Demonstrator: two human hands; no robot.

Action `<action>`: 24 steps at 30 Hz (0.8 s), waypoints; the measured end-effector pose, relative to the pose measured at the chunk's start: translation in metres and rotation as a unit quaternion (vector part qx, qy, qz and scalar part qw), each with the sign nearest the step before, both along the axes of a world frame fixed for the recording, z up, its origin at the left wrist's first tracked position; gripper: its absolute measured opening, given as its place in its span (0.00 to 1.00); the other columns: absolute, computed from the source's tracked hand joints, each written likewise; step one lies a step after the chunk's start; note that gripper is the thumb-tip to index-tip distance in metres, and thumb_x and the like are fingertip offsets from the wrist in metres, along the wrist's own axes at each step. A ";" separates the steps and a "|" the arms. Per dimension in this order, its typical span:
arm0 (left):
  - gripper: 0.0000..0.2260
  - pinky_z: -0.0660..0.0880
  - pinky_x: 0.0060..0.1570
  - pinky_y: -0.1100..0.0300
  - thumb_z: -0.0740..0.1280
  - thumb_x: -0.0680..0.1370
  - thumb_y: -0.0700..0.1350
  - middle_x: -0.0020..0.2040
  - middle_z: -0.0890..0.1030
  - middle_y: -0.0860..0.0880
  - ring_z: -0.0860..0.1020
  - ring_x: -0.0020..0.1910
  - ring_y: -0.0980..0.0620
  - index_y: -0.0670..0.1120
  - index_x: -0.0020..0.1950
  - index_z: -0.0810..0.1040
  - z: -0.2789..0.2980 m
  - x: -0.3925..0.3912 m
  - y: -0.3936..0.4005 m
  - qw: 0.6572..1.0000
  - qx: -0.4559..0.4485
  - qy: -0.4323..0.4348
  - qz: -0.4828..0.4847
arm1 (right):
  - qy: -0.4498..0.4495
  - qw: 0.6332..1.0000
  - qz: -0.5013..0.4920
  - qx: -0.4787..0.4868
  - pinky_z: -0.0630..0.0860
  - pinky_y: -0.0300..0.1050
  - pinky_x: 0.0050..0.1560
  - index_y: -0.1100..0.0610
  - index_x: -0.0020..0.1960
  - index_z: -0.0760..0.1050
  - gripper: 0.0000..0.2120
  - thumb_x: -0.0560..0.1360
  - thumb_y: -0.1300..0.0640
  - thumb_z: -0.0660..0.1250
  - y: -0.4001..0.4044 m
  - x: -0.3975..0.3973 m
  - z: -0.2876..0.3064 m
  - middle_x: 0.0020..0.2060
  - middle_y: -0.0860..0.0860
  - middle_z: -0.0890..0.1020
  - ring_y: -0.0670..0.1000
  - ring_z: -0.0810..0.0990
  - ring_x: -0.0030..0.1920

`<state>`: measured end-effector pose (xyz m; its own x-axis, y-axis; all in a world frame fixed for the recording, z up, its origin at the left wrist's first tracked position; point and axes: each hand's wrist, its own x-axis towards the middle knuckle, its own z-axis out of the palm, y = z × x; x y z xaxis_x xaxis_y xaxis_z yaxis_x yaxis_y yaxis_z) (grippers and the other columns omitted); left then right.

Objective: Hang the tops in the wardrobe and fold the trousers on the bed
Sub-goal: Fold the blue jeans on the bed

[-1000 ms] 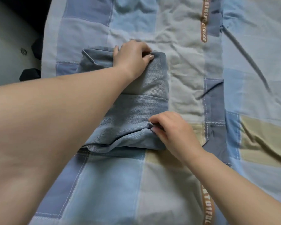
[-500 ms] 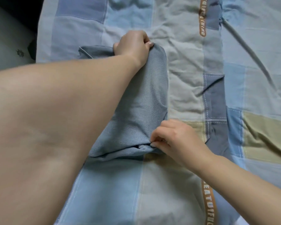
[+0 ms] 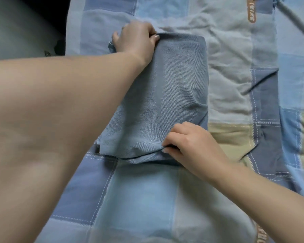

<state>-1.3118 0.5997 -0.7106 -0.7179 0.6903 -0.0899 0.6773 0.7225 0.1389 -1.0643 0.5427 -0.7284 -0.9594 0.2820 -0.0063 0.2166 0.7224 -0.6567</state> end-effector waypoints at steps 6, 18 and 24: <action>0.13 0.66 0.63 0.59 0.64 0.78 0.53 0.63 0.75 0.49 0.69 0.66 0.47 0.54 0.61 0.77 -0.004 -0.021 -0.018 0.995 0.086 -0.039 0.015 | -0.035 0.994 -0.064 -0.079 0.73 0.42 0.45 0.52 0.45 0.80 0.04 0.73 0.52 0.70 0.002 -0.019 -0.004 0.42 0.47 0.79 0.51 0.78 0.47; 0.15 0.63 0.34 0.61 0.63 0.80 0.50 0.35 0.76 0.47 0.73 0.37 0.47 0.40 0.40 0.75 -0.019 0.014 -0.163 0.952 0.207 -0.138 0.178 | -0.058 0.910 -0.342 -0.225 0.45 0.28 0.65 0.47 0.76 0.53 0.33 0.76 0.49 0.65 0.038 -0.036 -0.015 0.77 0.54 0.51 0.46 0.48 0.76; 0.12 0.66 0.41 0.54 0.62 0.80 0.47 0.42 0.77 0.43 0.75 0.46 0.41 0.39 0.45 0.77 -0.005 -0.024 -0.161 0.966 0.136 -0.107 0.194 | -0.090 0.957 -0.264 -0.079 0.45 0.44 0.73 0.45 0.76 0.55 0.33 0.74 0.42 0.63 0.031 -0.055 -0.008 0.77 0.52 0.42 0.51 0.44 0.76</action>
